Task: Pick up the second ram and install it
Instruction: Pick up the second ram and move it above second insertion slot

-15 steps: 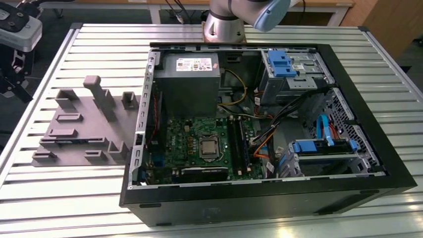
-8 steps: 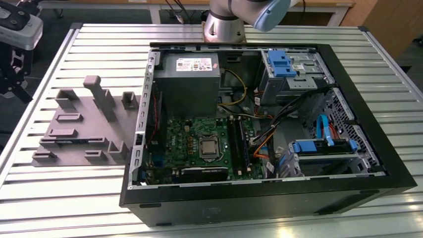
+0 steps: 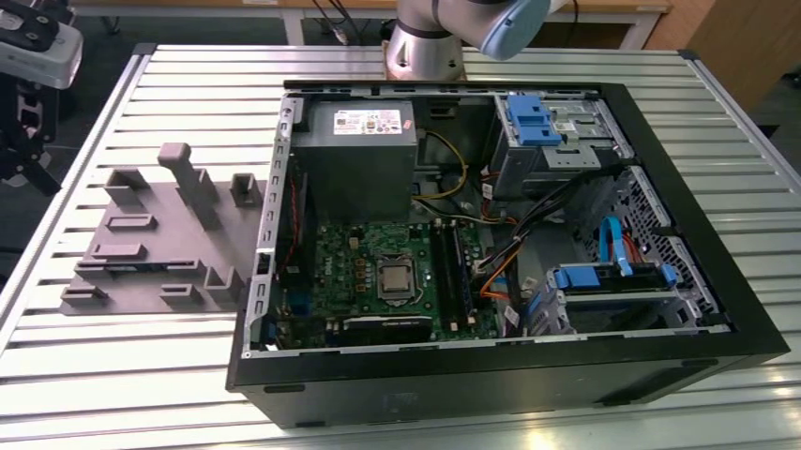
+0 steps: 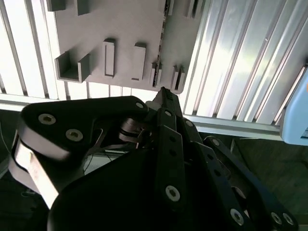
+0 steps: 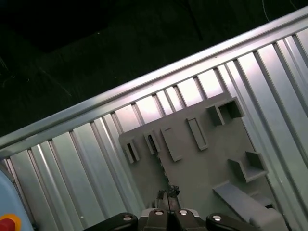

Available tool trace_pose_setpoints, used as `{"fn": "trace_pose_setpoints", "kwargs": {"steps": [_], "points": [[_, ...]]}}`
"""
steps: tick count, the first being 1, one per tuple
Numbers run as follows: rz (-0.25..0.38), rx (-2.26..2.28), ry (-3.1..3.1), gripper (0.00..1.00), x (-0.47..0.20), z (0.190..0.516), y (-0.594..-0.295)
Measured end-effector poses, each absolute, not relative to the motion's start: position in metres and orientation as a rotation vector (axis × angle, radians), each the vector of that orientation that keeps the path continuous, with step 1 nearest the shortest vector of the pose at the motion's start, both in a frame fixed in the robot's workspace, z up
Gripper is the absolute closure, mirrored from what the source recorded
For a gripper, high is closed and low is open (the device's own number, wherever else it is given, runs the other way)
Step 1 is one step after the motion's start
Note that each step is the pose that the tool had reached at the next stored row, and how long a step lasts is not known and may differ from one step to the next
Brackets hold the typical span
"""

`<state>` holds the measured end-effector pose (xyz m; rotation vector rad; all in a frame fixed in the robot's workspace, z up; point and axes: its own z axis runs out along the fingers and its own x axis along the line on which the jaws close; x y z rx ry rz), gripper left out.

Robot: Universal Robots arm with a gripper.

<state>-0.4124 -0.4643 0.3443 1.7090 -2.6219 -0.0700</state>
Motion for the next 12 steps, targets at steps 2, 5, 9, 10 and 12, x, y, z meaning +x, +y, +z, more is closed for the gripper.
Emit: {"fn": "trace_pose_setpoints", "kwargs": {"steps": [2, 5, 9, 10, 12], "points": [[-0.07, 1.742, -2.599, 0.89, -0.4124, 0.3442, -0.4644], [-0.069, 1.794, -2.563, 0.89, -0.4125, 0.344, -0.4646], [-0.069, 1.859, -2.514, 0.89, -0.4126, 0.3437, -0.4648], [-0.068, 1.876, -2.502, 0.89, -0.4126, 0.3437, -0.4648], [-0.068, 1.909, -2.476, 0.89, -0.4126, 0.3435, -0.4649]]}}
